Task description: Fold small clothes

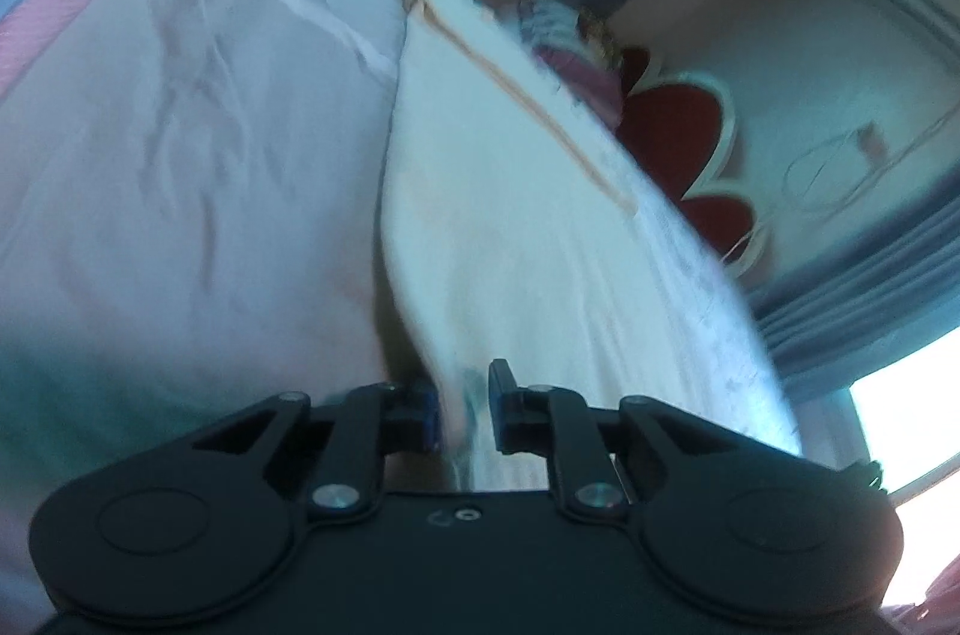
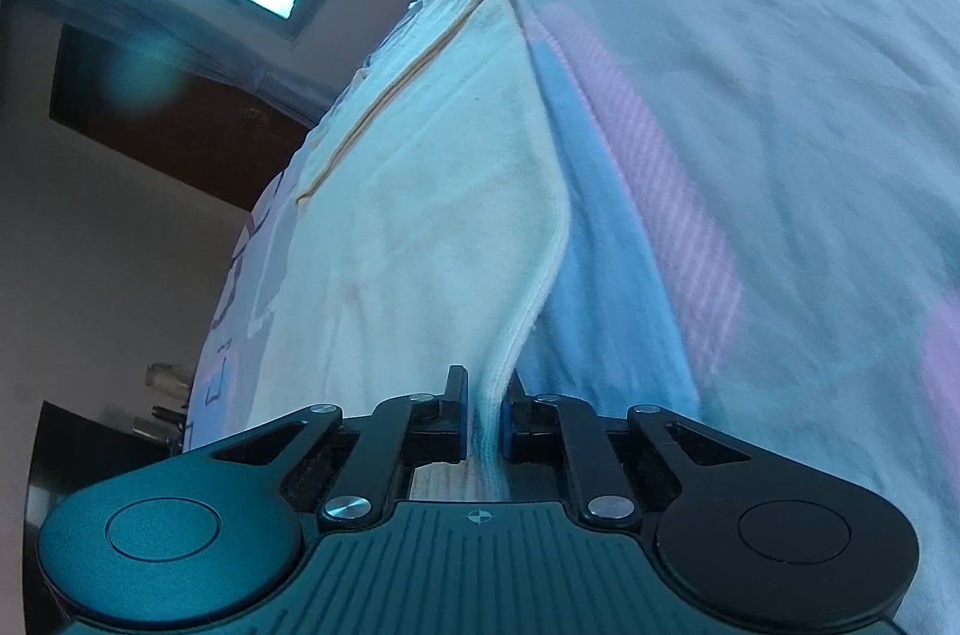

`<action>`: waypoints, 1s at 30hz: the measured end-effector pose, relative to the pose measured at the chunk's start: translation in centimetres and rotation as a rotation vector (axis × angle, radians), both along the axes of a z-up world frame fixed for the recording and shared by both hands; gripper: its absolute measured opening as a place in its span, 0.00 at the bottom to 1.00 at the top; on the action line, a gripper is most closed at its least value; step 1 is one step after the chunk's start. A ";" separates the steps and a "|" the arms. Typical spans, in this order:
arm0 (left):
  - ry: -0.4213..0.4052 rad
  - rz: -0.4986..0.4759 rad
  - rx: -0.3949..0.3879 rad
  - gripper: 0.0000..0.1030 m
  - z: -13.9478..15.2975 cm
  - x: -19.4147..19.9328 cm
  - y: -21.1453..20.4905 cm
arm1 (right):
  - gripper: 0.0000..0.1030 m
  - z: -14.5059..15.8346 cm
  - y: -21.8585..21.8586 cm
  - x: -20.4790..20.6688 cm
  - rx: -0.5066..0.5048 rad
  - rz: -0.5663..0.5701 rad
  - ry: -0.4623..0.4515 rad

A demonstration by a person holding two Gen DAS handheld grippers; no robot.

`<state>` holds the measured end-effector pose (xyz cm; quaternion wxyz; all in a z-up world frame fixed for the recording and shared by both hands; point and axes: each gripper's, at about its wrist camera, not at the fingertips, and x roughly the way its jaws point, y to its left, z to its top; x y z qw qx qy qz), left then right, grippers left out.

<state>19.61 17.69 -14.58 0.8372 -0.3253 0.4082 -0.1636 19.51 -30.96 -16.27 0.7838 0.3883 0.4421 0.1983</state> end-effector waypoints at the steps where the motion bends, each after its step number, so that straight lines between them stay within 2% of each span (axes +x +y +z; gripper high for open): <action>1: -0.003 -0.012 0.012 0.13 0.1 -0.3 -0.1 | 0.10 0.1 0.1 -0.1 -0.009 0.008 0.001; 5: 0.000 -0.015 0.018 0.11 0.0 -1.1 0.0 | 0.10 -0.3 0.2 -0.5 -0.016 0.024 0.016; 6: 0.000 -0.016 0.020 0.06 0.0 -1.0 -0.1 | 0.03 -0.5 0.3 -0.4 -0.014 0.022 0.019; 8: -0.013 0.001 0.025 0.03 0.2 -1.0 -0.1 | 0.03 -0.4 0.3 -0.3 -0.016 0.018 0.019; 14: -0.128 0.046 -0.018 0.03 2.5 -0.9 0.9 | 0.03 3.2 -0.3 0.1 0.008 -0.009 -0.108; 15: -0.129 0.044 -0.014 0.03 2.6 -0.6 0.9 | 0.03 3.5 -0.4 0.3 0.009 -0.013 -0.116; 17: -0.074 0.042 0.039 0.03 2.0 0.2 0.6 | 0.03 3.2 -0.4 0.8 -0.004 -0.003 -0.105; 19: -0.018 0.028 0.091 0.03 1.2 0.6 0.1 | 0.03 2.0 -0.3 1.3 -0.014 0.007 -0.048; 21: -0.025 0.031 0.083 0.03 1.3 0.6 0.1 | 0.03 1.6 -0.4 1.5 -0.012 0.015 -0.032; 26: -0.117 0.095 -0.012 0.03 4.6 2.6 1.2 | 0.03 4.8 -0.6 3.3 0.022 -0.005 -0.132; 30: -0.176 0.075 0.026 0.03 8.1 7.0 0.4 | 0.03 8.3 -0.4 7.0 0.028 -0.021 -0.210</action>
